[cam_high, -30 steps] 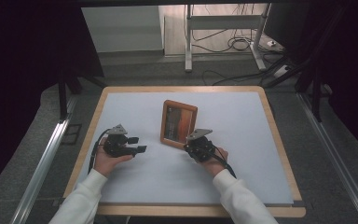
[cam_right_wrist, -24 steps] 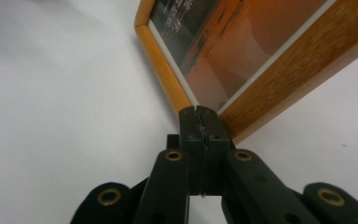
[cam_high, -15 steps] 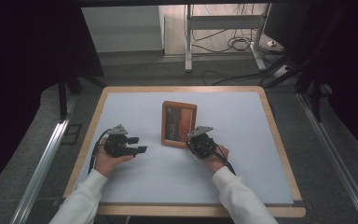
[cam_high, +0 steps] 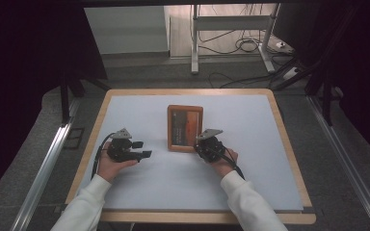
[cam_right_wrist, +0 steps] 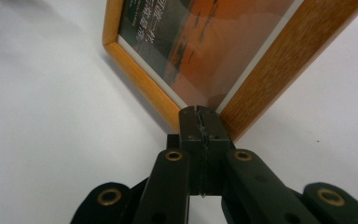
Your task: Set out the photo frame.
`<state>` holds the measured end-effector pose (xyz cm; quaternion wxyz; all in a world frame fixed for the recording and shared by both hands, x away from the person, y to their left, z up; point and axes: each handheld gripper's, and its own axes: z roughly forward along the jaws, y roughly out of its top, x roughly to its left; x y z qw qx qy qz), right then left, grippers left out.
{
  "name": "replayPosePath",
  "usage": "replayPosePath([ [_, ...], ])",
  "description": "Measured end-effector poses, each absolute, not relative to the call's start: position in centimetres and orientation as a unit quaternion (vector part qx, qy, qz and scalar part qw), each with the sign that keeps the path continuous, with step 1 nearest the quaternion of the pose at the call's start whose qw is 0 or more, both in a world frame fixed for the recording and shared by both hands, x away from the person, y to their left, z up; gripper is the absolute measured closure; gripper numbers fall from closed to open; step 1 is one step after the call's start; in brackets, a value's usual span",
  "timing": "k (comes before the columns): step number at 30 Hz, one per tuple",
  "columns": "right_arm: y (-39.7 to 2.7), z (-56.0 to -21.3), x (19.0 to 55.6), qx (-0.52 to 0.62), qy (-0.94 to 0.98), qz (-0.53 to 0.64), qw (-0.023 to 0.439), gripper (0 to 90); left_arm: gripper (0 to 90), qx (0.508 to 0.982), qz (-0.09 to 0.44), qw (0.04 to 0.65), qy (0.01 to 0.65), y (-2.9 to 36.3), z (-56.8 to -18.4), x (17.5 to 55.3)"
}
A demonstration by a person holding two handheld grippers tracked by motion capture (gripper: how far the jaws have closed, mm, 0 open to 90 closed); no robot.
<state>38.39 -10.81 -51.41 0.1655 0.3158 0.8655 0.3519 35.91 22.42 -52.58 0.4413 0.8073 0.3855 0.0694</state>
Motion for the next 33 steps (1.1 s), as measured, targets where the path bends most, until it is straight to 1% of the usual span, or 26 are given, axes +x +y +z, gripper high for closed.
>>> replayPosePath([
  [6,-11.0,-51.4,38.4,0.318,0.865,0.35,0.17,90.0,36.4,0.808,0.069,0.441,0.385,22.4,-52.6,35.9],
  [10,-11.5,-50.9,37.1,0.308,0.86,0.375,0.159,90.0,36.3,0.808,0.069,0.441,0.383,22.4,-52.6,35.8],
  [14,-13.6,-50.5,35.5,0.309,0.855,0.385,0.159,89.8,35.7,0.807,0.071,0.443,0.384,22.3,-52.4,35.7],
  [19,-16.8,-50.7,33.9,0.329,0.843,0.398,0.148,84.8,34.5,0.805,0.075,0.443,0.386,22.0,-52.2,35.4],
  [20,-17.3,-50.8,33.6,0.331,0.841,0.402,0.147,82.2,34.3,0.805,0.075,0.444,0.387,21.9,-52.2,35.3],
  [22,-18.3,-50.8,33.1,0.332,0.838,0.407,0.146,73.6,33.7,0.805,0.074,0.443,0.387,21.8,-52.2,35.0],
  [23,-18.7,-50.8,32.9,0.333,0.837,0.409,0.145,67.8,33.1,0.807,0.075,0.44,0.387,21.8,-52.2,34.8],
  [25,-19.4,-50.7,32.5,0.335,0.835,0.413,0.144,52.9,32.8,0.807,0.079,0.439,0.387,21.8,-52.2,34.4],
  [26,-19.7,-50.6,32.3,0.334,0.834,0.414,0.148,49.0,32.8,0.808,0.08,0.437,0.386,21.9,-52.2,34.3],
  [27,-20.1,-50.6,32.0,0.334,0.831,0.418,0.151,45.7,32.7,0.806,0.08,0.439,0.388,21.8,-52.2,34.1],
  [29,-20.9,-50.5,31.8,0.342,0.826,0.421,0.155,42.0,32.6,0.808,0.08,0.437,0.388,21.7,-52.3,33.8],
  [33,-22.3,-50.6,31.9,0.368,0.81,0.43,0.154,38.1,32.5,0.815,0.084,0.429,0.381,21.2,-52.4,33.4],
])
